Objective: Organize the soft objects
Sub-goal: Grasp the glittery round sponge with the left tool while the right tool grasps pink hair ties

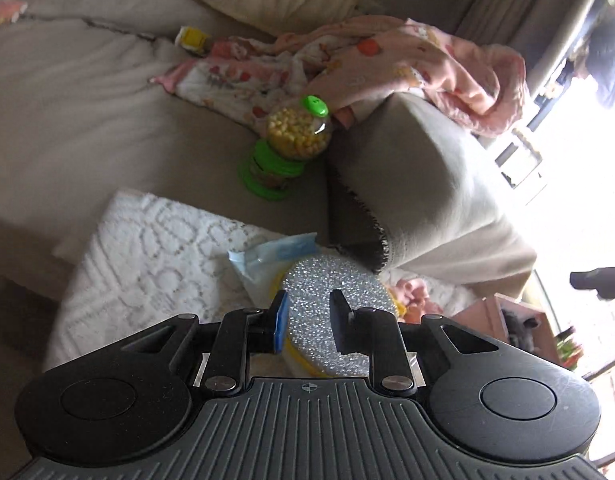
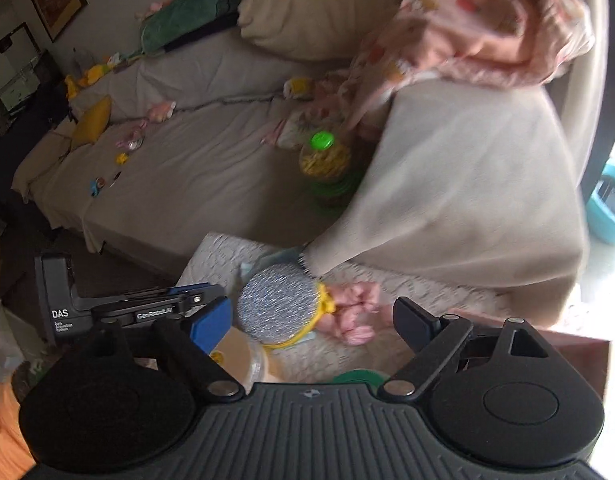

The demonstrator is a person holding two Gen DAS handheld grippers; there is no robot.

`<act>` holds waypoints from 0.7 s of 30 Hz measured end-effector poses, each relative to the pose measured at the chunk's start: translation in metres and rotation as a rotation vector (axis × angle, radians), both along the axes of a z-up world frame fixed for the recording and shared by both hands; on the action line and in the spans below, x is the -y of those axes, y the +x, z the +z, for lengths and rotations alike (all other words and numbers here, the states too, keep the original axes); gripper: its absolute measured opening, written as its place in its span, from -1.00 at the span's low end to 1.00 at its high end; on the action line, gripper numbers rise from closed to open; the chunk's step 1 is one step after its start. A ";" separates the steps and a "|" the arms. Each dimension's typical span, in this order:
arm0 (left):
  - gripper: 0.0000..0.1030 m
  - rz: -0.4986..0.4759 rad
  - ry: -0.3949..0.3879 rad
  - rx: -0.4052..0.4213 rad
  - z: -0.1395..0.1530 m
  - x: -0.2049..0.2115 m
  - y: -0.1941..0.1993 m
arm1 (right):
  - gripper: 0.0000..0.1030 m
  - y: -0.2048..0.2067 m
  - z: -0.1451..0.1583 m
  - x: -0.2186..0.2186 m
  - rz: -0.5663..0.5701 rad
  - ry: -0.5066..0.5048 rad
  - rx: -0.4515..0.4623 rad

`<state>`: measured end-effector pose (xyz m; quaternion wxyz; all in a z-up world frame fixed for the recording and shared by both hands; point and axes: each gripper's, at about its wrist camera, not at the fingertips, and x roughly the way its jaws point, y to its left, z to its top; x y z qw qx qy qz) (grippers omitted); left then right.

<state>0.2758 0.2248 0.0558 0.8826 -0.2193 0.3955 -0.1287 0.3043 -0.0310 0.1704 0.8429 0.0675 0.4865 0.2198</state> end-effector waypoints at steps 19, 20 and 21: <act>-0.40 0.004 -0.448 -0.051 -0.050 -0.027 0.026 | -0.48 0.088 -0.140 -0.056 -0.058 -0.079 -0.309; -0.40 -0.009 -0.444 -0.044 -0.049 -0.022 0.029 | -0.48 0.087 -0.142 -0.056 -0.054 -0.078 -0.311; -0.40 -0.016 -0.418 -0.058 -0.049 -0.017 0.033 | -0.48 0.088 -0.143 -0.054 -0.053 -0.072 -0.316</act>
